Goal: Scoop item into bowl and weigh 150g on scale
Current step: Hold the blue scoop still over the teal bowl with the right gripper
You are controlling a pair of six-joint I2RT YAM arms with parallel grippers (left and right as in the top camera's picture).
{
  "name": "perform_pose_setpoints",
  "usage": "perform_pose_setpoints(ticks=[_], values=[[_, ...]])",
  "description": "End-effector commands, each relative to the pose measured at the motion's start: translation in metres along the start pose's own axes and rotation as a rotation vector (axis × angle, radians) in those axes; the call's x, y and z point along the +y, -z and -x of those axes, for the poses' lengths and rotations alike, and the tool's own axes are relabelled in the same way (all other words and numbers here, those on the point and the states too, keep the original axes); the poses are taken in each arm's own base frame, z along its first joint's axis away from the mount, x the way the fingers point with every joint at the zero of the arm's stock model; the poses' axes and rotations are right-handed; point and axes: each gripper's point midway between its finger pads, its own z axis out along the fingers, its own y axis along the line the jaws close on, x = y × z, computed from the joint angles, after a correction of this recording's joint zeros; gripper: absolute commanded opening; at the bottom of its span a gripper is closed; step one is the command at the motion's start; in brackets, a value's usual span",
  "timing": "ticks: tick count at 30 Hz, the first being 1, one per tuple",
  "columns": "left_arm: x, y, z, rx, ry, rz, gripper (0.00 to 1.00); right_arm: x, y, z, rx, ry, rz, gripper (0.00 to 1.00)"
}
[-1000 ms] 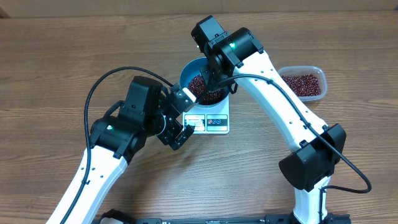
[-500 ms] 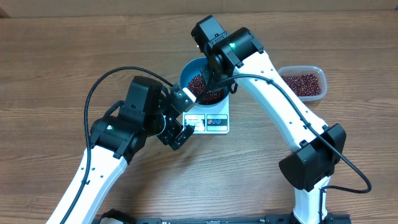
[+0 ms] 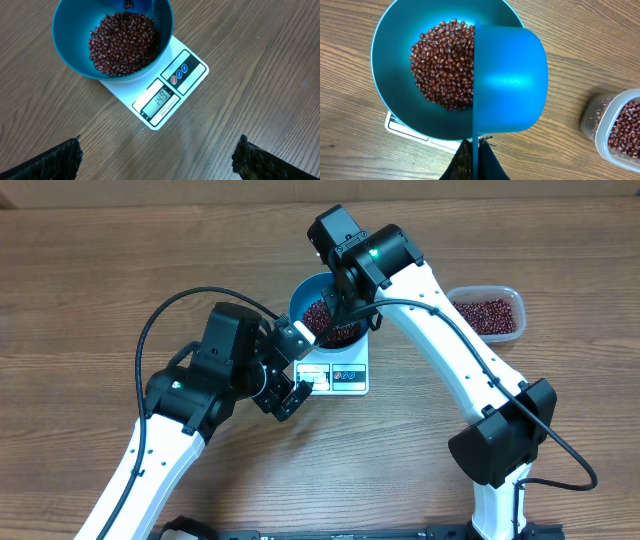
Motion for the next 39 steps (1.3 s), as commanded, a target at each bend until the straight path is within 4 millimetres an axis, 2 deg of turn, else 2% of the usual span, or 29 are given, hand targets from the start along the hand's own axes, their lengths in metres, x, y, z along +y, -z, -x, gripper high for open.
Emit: perform_pose_setpoints(ticks=[1,39], values=[[0.0021,0.0017,0.0021,-0.007,0.009,0.005,0.99,-0.0011,0.0302,0.0096,-0.085,-0.003,0.009,0.04],[0.0021,0.0017,0.0021,-0.007,0.009,0.005,0.99,0.0015,0.0302,0.0091,-0.083,-0.003,0.025,0.04]])
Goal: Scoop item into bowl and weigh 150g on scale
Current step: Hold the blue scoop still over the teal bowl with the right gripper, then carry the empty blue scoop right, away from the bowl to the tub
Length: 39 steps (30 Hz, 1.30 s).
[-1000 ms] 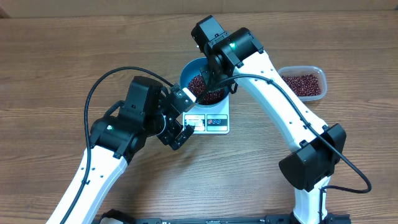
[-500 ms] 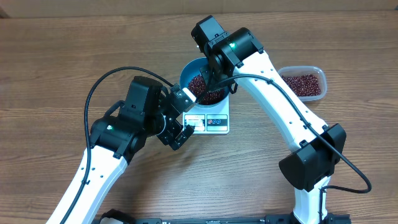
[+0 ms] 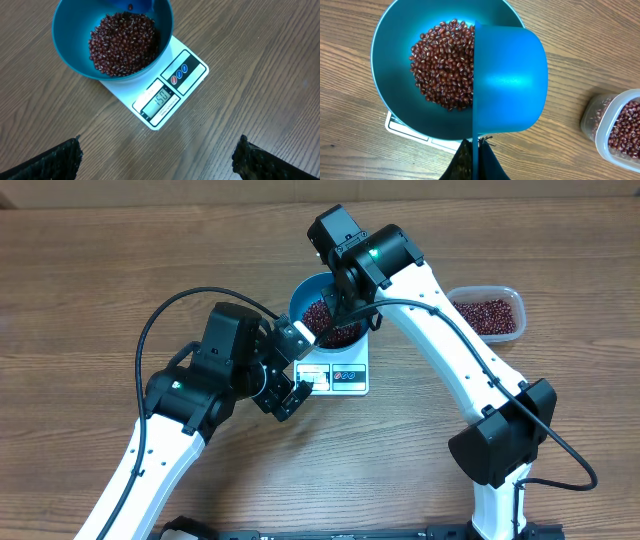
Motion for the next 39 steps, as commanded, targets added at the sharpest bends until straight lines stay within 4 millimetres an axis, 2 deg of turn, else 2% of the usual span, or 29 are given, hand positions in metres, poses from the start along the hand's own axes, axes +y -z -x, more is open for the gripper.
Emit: perform_pose_setpoints(ticks=[1,7,13,18,34,39], values=[[0.002,0.002,0.002,-0.007,0.009,0.005,1.00,0.002,0.030,0.009,-0.082,-0.003,0.028,0.04],[0.002,0.002,0.002,-0.007,0.009,0.005,0.99,0.005,0.030,0.008,-0.077,-0.007,0.049,0.04],[0.002,0.002,0.002,-0.007,0.009,0.005,0.99,0.021,0.032,0.005,-0.039,-0.037,0.228,0.04],[0.002,0.002,0.002,-0.007,0.009,0.005,0.99,0.019,0.035,0.007,-0.014,-0.113,0.354,0.04],[0.002,0.002,0.002,-0.007,0.009,0.005,0.99,-0.009,0.049,0.015,0.004,-0.265,0.619,0.04],[0.002,0.002,0.002,-0.007,0.009,0.005,1.00,-0.035,0.048,0.018,-0.011,-0.326,0.620,0.04]])
